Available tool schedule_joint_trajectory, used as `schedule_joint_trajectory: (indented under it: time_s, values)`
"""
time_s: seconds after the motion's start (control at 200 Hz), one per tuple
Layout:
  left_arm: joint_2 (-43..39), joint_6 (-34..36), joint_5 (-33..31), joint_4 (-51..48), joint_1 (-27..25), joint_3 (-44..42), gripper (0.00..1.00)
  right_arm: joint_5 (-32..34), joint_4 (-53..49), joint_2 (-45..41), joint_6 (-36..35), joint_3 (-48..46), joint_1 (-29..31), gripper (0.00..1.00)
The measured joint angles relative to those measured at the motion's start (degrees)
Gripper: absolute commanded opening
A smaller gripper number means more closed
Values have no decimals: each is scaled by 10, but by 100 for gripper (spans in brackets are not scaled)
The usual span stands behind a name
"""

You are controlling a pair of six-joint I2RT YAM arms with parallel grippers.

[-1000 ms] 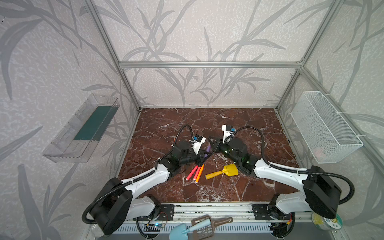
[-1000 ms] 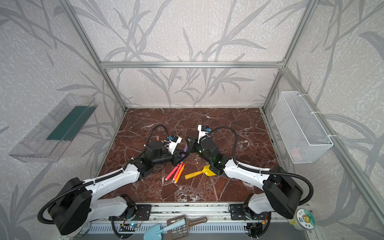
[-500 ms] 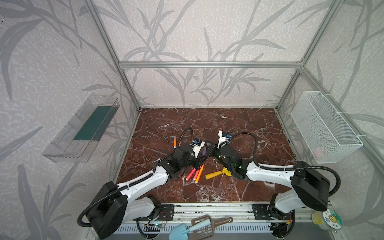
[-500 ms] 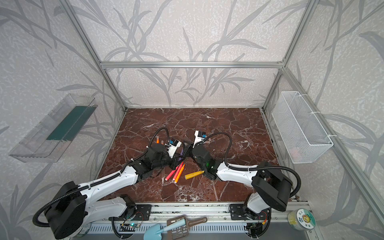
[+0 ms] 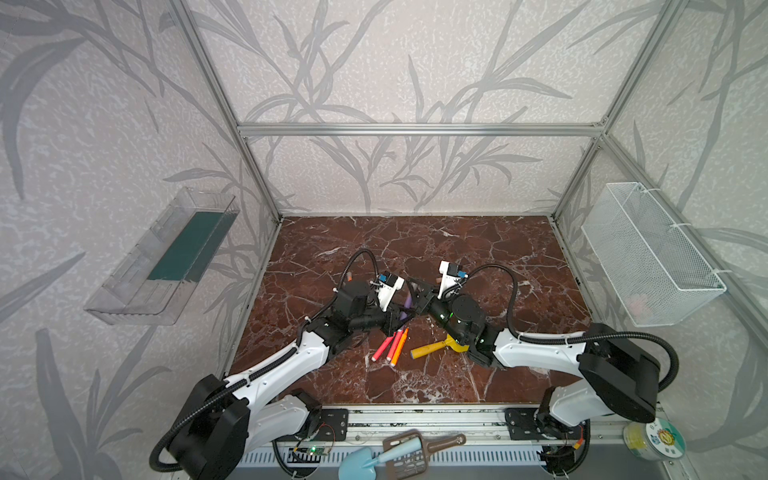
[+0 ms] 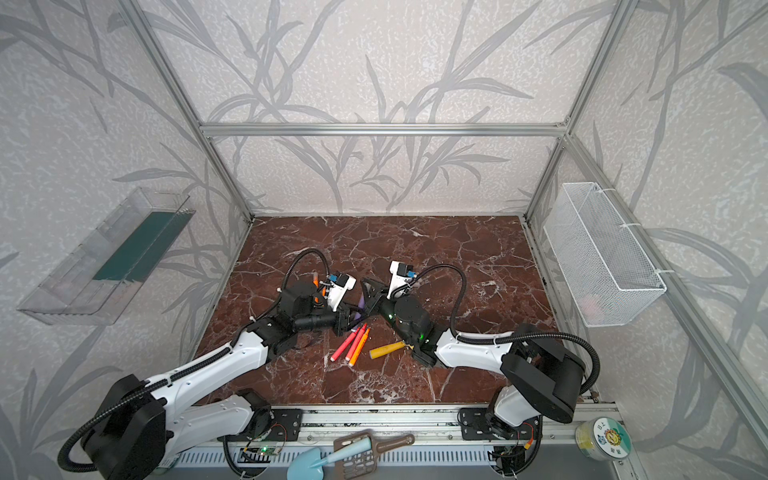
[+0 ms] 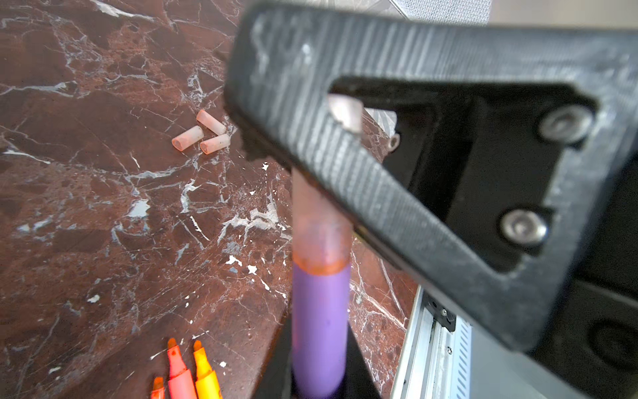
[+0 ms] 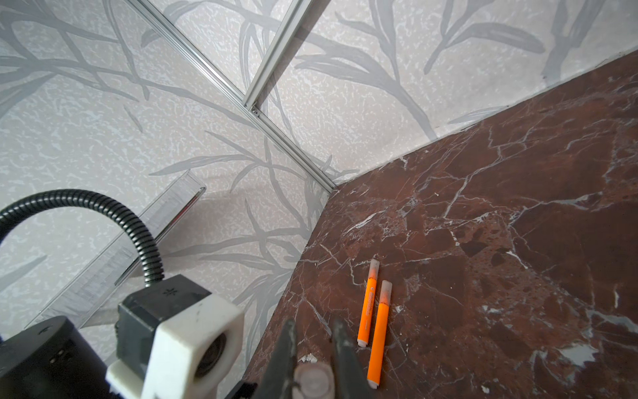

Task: Insert the pens into the pen caps

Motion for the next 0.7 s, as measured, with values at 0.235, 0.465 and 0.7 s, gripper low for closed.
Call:
schedule_joint_trajectory:
  time_s: [0.235,0.465,0.7]
  values:
    - [9,-5,-83,42,21,-1,0,-13,-116,-36,5,-3,23,49]
    - [57,-31,-184,100,44,-11,0,-13,-264,-133,-3,-34,2,77]
    - [161,-57,-269,20,43,14,0,14,-338,-212,-5,-65,-48,78]
